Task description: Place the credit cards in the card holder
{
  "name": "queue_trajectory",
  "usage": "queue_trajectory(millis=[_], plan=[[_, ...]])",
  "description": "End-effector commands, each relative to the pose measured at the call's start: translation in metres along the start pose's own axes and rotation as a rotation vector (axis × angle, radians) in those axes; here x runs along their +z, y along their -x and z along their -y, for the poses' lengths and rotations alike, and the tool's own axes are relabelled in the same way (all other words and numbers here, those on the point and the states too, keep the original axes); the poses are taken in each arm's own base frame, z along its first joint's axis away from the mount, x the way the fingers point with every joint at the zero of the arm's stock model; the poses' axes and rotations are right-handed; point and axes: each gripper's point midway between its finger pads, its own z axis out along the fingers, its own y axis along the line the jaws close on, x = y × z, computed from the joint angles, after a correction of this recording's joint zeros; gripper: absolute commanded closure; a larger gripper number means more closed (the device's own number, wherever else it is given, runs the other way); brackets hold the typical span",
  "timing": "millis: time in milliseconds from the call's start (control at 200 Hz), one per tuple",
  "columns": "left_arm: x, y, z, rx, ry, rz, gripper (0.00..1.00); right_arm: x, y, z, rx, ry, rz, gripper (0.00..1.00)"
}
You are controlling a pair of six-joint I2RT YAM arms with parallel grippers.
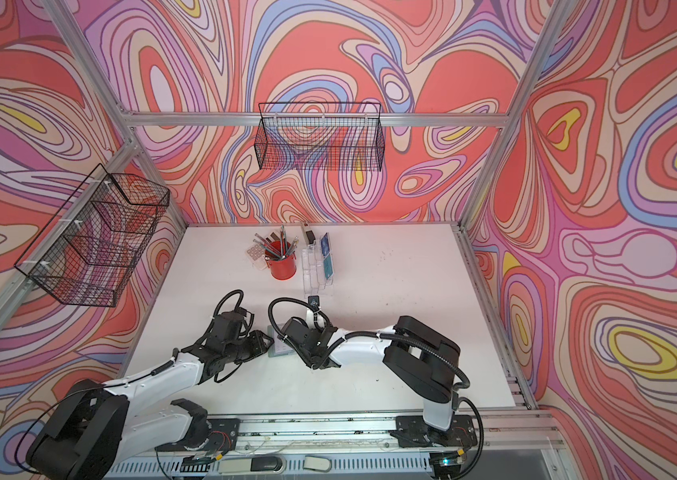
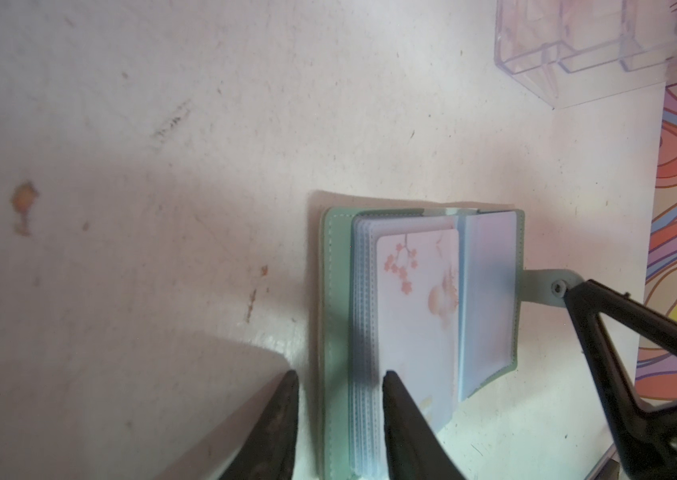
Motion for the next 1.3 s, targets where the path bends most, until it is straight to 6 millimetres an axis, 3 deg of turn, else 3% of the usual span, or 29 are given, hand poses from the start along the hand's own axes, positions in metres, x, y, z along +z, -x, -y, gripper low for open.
queue_trajectory(millis=[0, 210, 255, 421, 461, 611, 796, 971, 1297], plan=[[0.000, -0.007, -0.013, -0.020, 0.054, -0.018, 0.62, -0.007, 0.002, 0.006, 0.028, 0.001, 0.013, 1.00], [0.009, -0.010, -0.010, -0.029, 0.031, -0.050, 0.63, -0.006, -0.014, -0.004, 0.094, 0.131, -0.018, 1.00], [0.012, -0.011, -0.007, -0.029, 0.013, -0.056, 0.63, -0.012, -0.008, -0.011, 0.129, 0.182, -0.005, 1.00], [0.015, -0.011, 0.014, -0.022, -0.090, -0.086, 0.64, -0.012, -0.011, -0.028, 0.170, 0.262, -0.026, 1.00], [0.015, -0.010, 0.018, -0.022, -0.107, -0.088, 0.64, -0.004, -0.020, -0.029, 0.160, 0.253, -0.045, 1.00], [0.008, -0.002, 0.032, -0.014, -0.155, -0.059, 0.63, 0.000, -0.023, -0.035, 0.173, 0.269, -0.053, 1.00], [-0.005, 0.005, 0.062, 0.012, -0.282, -0.051, 0.63, 0.003, -0.026, -0.044, 0.192, 0.306, -0.063, 1.00], [-0.014, 0.013, 0.071, 0.023, -0.310, -0.013, 0.59, 0.003, -0.028, -0.051, 0.208, 0.336, -0.069, 1.00], [-0.017, 0.007, 0.092, 0.046, -0.406, -0.041, 0.57, 0.001, -0.032, -0.057, 0.232, 0.374, -0.073, 1.00]])
